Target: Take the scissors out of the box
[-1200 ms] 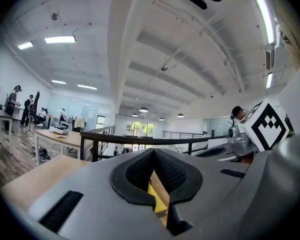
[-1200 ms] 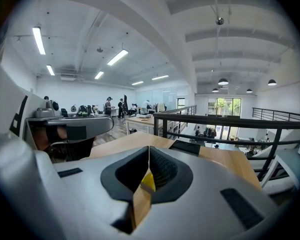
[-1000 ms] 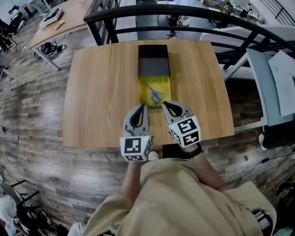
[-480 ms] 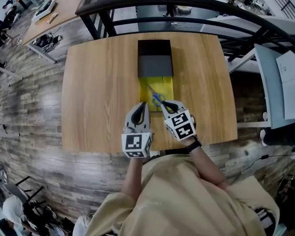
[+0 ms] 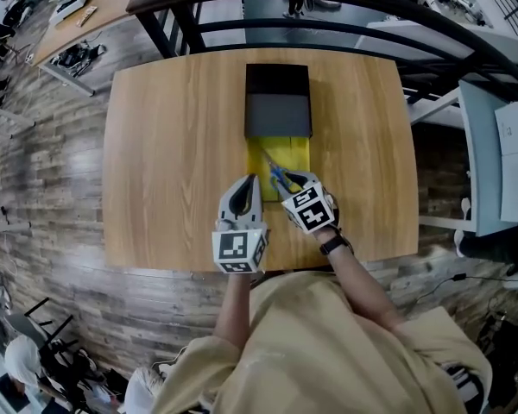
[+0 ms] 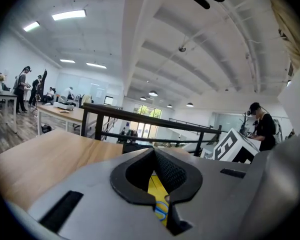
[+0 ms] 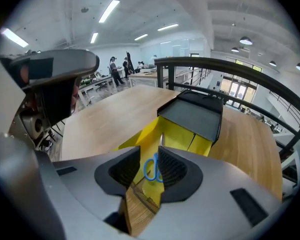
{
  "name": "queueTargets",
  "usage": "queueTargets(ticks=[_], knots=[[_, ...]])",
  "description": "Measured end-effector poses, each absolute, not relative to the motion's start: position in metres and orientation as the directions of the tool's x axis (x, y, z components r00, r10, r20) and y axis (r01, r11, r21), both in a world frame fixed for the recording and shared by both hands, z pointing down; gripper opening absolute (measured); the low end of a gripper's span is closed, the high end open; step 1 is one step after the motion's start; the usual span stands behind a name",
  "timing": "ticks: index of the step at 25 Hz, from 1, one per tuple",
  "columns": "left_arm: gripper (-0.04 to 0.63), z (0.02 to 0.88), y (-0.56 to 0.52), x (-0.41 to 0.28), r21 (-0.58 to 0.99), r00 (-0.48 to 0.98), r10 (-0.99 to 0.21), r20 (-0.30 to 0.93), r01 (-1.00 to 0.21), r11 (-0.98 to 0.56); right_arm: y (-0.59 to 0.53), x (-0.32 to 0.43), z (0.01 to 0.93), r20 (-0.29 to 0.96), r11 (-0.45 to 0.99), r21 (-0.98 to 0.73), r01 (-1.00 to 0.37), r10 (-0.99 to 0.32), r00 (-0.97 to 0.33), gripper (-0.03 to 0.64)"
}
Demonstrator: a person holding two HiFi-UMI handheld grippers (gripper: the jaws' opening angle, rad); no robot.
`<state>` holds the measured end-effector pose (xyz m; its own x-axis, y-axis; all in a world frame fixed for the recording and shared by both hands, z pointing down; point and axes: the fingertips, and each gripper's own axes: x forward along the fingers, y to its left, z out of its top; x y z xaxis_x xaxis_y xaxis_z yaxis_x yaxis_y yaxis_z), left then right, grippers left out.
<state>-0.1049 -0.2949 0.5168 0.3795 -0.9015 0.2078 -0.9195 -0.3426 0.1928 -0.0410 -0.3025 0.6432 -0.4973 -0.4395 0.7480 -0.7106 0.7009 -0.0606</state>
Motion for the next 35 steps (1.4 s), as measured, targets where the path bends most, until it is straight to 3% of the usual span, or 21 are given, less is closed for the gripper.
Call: queueTargets(ticks=[3, 13, 25, 35], knots=[[0.011, 0.523, -0.303, -0.111, 0.2, 0.371, -0.902, 0.219, -0.922, -0.331, -0.307, -0.044, 0.665, 0.795, 0.716, -0.07, -0.694, -0.38, -0.472, 0.126], [0.011, 0.544, -0.324, -0.132, 0.218, 0.329, -0.91, 0.251, -0.936, -0.278, -0.319, -0.041, 0.726, 0.902, 0.707, -0.096, -0.701, -0.236, -0.362, 0.132], [0.011, 0.547, -0.324, -0.132, 0.229, 0.332, -0.911, 0.246, -0.933, -0.278, -0.332, -0.046, 0.755, 0.944, 0.718, -0.031, -0.696, -0.209, -0.257, 0.132], [0.011, 0.534, -0.308, -0.133, 0.213, 0.326, -0.918, 0.227, -0.936, -0.279, -0.325, -0.051, 0.749, 0.926, 0.749, -0.01, -0.662, -0.243, -0.288, 0.086]])
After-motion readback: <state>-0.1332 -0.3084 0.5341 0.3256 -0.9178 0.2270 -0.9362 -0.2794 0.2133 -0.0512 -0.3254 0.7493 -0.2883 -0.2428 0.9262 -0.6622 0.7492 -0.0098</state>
